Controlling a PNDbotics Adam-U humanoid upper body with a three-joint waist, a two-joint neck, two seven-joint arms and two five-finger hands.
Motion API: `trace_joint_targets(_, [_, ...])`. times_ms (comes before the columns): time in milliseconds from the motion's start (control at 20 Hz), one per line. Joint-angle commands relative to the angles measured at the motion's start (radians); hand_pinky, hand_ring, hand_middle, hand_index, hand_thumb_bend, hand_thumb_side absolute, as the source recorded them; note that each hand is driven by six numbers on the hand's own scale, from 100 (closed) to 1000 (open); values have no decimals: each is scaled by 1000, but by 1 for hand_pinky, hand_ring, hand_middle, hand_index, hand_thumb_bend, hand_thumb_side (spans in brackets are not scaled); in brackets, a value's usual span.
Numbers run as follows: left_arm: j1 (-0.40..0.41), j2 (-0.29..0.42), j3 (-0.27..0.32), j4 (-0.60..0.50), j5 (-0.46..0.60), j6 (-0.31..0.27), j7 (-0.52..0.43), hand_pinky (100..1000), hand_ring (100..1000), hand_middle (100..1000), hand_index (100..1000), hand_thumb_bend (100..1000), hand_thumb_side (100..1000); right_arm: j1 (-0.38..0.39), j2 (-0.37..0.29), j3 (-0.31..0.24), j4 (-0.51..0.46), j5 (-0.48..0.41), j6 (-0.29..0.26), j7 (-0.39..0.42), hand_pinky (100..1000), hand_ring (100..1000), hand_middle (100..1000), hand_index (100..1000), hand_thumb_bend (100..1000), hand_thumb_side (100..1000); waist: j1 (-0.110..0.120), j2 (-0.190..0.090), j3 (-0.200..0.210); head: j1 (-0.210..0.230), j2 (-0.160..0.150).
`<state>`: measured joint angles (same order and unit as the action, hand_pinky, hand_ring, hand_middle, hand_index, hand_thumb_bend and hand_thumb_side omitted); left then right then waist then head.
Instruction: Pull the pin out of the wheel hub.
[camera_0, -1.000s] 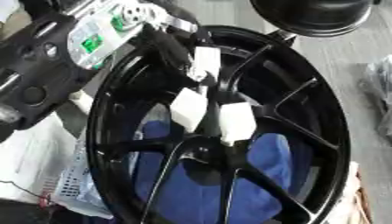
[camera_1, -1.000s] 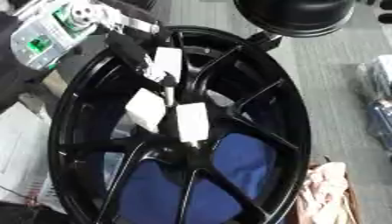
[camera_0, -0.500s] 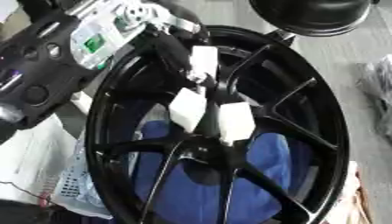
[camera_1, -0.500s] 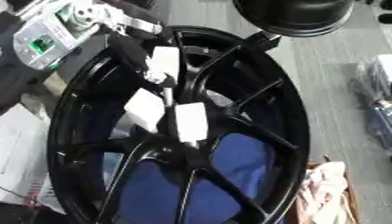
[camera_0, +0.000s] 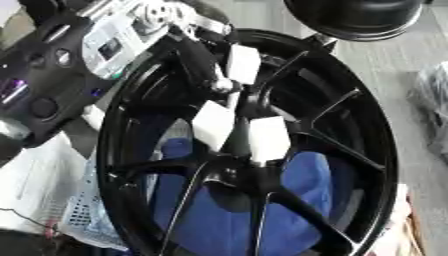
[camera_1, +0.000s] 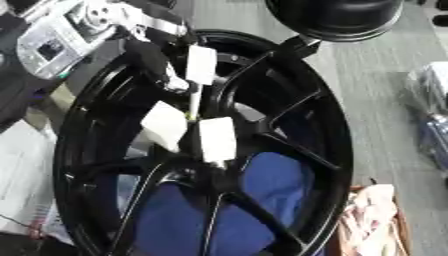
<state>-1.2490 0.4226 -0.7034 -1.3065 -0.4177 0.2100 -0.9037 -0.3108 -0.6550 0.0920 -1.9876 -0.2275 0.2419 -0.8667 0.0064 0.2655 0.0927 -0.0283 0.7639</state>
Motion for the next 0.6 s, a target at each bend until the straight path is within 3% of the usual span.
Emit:
trace_joint_targets(50, [-31,11,26,-23,4,18,-3,675,487,569,690,237,368,-9,-11,-13,-12,3,34,-39,578,598,536,633,100,753,-3,-19,0,1,6])
trace_joint_targets(300, [-38,9,34,-41,12,27,-3,656,472,551,676,243,391,-8,-8,-15,-12,1,36,-40,577,598,536,633,100,756,-3,-19,-1,4,6])
trace_joint_targets(350, [-39,9,33,-42,11,28,-3,661,482,566,697,246,427,-9,-8,-14,-12,1,35,-40,578,598,536,633,100,756,-3,-19,-1,4,6])
trace_joint_targets(400, [-39,7,32,-41,11,29,-3,666,501,593,725,253,523,-9,-8,-14,-12,1,35,-40,578,597,535,632,100,755,-3,-19,-1,4,6])
trace_joint_targets(500, [-39,4,29,-37,18,31,-3,667,516,616,747,275,586,-9,-7,-14,-12,1,36,-40,578,598,535,632,100,756,-2,-19,-1,4,6])
trace_joint_targets(600, [-41,2,27,-35,19,33,-3,653,485,544,705,224,528,-9,-4,-15,-12,1,35,-40,578,598,536,633,100,757,-2,-19,-2,6,6])
